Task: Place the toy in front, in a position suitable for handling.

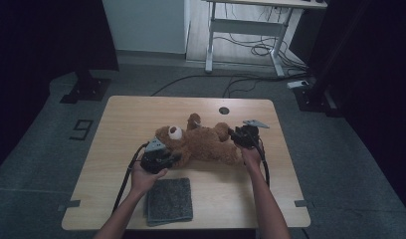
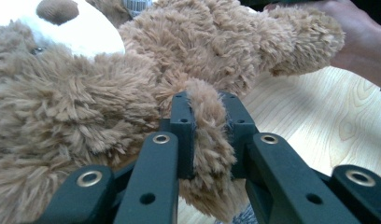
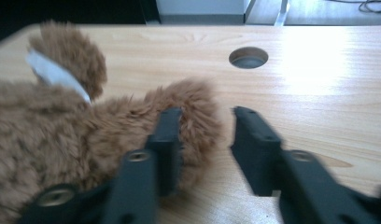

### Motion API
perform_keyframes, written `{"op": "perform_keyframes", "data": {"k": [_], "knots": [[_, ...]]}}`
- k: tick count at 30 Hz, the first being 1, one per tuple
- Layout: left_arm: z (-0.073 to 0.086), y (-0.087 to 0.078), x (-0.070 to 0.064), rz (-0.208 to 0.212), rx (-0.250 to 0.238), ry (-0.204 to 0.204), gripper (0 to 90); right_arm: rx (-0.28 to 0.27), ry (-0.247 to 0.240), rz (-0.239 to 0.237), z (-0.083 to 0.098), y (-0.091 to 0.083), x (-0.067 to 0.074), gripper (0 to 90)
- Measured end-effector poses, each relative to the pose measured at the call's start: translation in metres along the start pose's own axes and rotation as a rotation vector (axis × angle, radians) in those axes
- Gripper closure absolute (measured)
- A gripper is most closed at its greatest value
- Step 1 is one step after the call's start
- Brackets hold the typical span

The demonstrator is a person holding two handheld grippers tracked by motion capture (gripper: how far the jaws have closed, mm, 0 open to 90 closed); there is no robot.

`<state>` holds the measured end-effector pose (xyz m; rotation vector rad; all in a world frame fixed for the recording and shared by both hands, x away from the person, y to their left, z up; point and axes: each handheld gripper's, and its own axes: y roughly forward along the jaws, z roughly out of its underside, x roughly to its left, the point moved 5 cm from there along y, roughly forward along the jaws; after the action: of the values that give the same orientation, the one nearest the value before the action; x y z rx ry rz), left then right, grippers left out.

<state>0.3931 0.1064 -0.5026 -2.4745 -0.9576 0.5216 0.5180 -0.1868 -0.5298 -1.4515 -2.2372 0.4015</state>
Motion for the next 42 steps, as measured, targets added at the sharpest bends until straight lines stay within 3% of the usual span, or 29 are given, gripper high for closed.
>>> {"op": "perform_keyframes", "data": {"k": [4, 6, 9, 11, 16, 21, 22, 23, 24, 25, 27, 28, 29, 35, 39, 42], "knots": [[0.002, 0.001, -0.001, 0.006, 0.002, -0.001, 77.1, -0.029, 0.023, -0.029, -0.002, -0.017, -0.003, 49.6], [0.003, 0.001, -0.002, 0.005, 0.002, 0.001, 77.1, -0.045, 0.021, -0.069, -0.001, -0.029, 0.001, 44.7], [0.003, 0.001, -0.003, 0.005, 0.003, 0.001, 77.0, -0.068, -0.029, -0.079, 0.004, -0.048, 0.008, 38.5], [0.005, 0.002, -0.003, 0.005, 0.007, -0.002, 76.6, -0.076, -0.047, -0.112, 0.009, -0.062, 0.015, 34.6], [0.009, 0.002, -0.004, 0.003, 0.013, -0.016, 75.7, -0.039, -0.042, -0.217, 0.03, -0.082, 0.031, 26.5], [0.013, 0.002, -0.005, 0.0, 0.015, -0.029, 74.7, 0.011, -0.035, -0.275, 0.056, -0.079, 0.049, 21.7], [0.014, 0.002, -0.005, -0.001, 0.016, -0.029, 74.5, 0.018, -0.049, -0.265, 0.062, -0.075, 0.053, 22.0], [0.014, 0.002, -0.005, 0.0, 0.019, -0.028, 74.2, 0.015, -0.078, -0.215, 0.07, -0.069, 0.056, 35.4], [0.015, 0.002, -0.005, 0.0, 0.02, -0.027, 74.2, 0.015, -0.078, -0.215, 0.07, -0.069, 0.056, 35.4], [0.015, 0.001, -0.005, -0.002, 0.02, -0.026, 72.8, -0.004, -0.09, -0.206, 0.074, -0.066, 0.059, 46.7], [0.017, 0.001, -0.004, -0.012, 0.024, -0.03, 70.8, -0.011, -0.082, -0.208, 0.075, -0.065, 0.059, 51.1], [0.018, 0.001, -0.004, -0.023, 0.033, -0.03, 63.1, -0.035, -0.073, -0.214, 0.075, -0.067, 0.06, 55.6], [0.019, 0.0, -0.005, -0.039, 0.048, -0.021, 63.1, -0.035, -0.073, -0.214, 0.075, -0.067, 0.06, 55.6], [0.031, -0.028, -0.012, -0.088, 0.088, -0.006, 37.7, -0.045, -0.098, -0.214, 0.075, -0.077, 0.06, 58.8], [0.051, -0.048, -0.02, -0.09, 0.094, -0.032, 32.1, -0.039, -0.082, -0.224, 0.077, -0.079, 0.06, 58.7], [0.063, -0.049, -0.028, -0.086, 0.117, -0.029, 31.5, -0.035, -0.08, -0.224, 0.077, -0.08, 0.06, 58.6]]}}
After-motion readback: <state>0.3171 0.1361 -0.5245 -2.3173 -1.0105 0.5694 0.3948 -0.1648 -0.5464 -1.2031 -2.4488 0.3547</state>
